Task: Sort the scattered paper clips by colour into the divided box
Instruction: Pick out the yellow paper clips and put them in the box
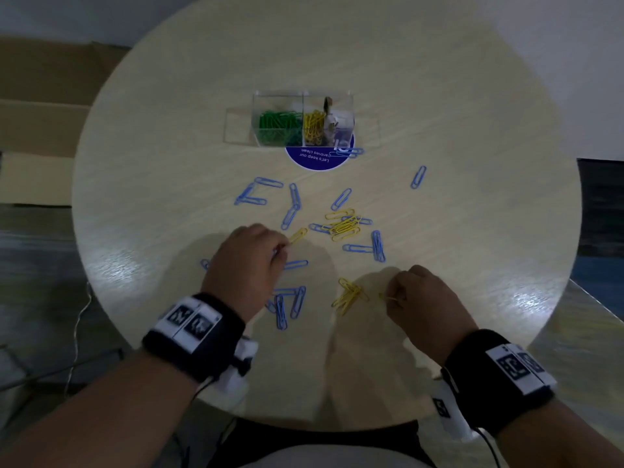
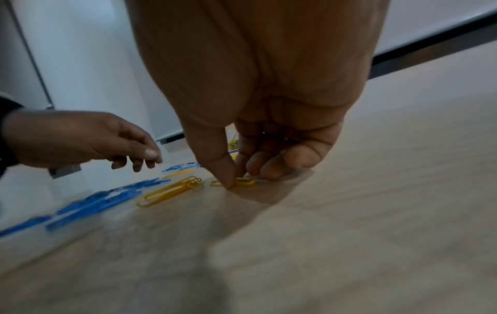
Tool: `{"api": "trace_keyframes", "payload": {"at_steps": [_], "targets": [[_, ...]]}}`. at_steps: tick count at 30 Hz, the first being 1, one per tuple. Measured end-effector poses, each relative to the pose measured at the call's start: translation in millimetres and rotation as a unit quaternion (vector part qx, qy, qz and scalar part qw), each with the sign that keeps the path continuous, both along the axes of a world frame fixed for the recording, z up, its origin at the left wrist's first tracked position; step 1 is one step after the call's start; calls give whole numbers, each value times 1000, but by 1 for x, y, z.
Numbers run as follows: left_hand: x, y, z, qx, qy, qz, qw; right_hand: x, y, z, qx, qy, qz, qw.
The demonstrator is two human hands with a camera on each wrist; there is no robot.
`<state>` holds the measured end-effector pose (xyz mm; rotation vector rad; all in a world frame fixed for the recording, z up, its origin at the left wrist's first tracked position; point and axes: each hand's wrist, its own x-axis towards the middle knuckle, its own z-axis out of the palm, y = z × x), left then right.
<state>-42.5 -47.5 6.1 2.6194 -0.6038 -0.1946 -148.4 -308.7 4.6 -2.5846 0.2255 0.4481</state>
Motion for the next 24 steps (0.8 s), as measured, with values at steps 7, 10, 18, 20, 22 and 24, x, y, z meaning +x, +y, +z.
{"api": "trace_keyframes", "payload": {"at_steps": [7, 10, 18, 20, 22, 24], "targets": [[28, -18, -11, 54, 69, 18, 996, 14, 25, 18, 72, -26, 21, 997], [31, -17, -11, 38, 95, 28, 994, 20, 39, 17, 10, -14, 117, 993], [26, -35, -8, -10, 27, -74, 997, 22, 34, 5, -43, 15, 126, 991], [27, -45, -11, 10, -2, -111, 994, 23, 34, 6, -37, 20, 142, 989], [30, -44, -16, 35, -9, -103, 994, 27, 34, 9, -22, 32, 155, 987], [30, -34, -18, 47, -13, -85, 995, 28, 35, 12, -11, 43, 157, 987]]}}
